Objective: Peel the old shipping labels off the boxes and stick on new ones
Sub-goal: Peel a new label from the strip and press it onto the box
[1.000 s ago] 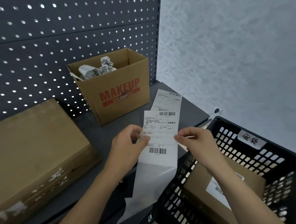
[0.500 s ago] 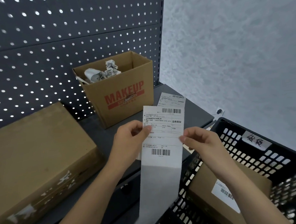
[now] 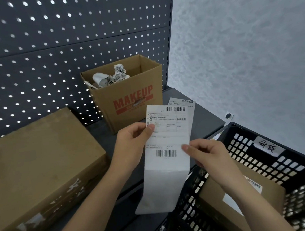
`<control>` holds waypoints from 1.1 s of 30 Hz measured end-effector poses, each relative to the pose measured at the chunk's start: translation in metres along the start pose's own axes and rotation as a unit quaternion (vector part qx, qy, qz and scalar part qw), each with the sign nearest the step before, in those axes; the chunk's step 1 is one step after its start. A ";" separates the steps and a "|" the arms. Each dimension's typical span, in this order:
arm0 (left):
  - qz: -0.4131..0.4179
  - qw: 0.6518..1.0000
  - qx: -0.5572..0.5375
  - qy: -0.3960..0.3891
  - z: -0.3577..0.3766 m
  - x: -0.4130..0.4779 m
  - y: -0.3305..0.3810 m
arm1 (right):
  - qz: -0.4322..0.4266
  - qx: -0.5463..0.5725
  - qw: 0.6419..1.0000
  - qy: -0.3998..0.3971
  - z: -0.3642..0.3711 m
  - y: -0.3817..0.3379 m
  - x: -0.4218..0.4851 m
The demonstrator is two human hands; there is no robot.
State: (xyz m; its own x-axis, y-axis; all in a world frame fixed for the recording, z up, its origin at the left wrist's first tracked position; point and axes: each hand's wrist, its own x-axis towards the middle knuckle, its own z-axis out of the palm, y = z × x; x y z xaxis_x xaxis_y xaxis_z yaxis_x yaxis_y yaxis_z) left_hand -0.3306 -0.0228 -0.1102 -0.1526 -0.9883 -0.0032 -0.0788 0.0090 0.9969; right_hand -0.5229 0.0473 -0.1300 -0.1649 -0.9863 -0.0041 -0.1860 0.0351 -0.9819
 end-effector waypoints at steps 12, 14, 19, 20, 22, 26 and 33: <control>-0.006 0.994 0.011 -0.107 -0.020 -0.018 -0.010 | 0.022 0.060 0.995 0.075 -0.006 0.004 0.019; 0.010 0.994 0.014 -0.106 -0.020 -0.017 -0.009 | 0.026 0.057 0.995 0.078 -0.006 0.007 0.020; 0.028 0.994 0.005 -0.105 -0.021 -0.018 -0.007 | 0.014 0.022 0.992 0.124 -0.004 0.007 0.024; 0.031 0.994 0.004 -0.106 -0.021 -0.018 -0.007 | -0.005 -0.009 0.989 0.148 -0.003 0.006 0.024; 0.036 0.993 0.006 -0.108 -0.021 -0.018 -0.005 | -0.072 -0.093 0.978 0.170 0.000 0.000 0.020; 0.052 0.993 0.016 -0.106 -0.019 -0.018 -0.001 | -0.185 -0.173 0.962 0.098 0.009 -0.018 0.010; 0.100 0.987 0.029 -0.125 -0.015 -0.018 0.005 | -0.246 -0.250 0.936 0.007 0.026 -0.036 0.010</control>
State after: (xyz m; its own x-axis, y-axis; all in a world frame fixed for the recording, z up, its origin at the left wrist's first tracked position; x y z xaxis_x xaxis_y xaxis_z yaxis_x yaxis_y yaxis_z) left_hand -0.3133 -0.0077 -0.1040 -0.4088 -0.8973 0.1666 -0.0773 0.2160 0.9733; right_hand -0.4931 0.0323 -0.1000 0.0487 -0.9006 0.4320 -0.6717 -0.3496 -0.6532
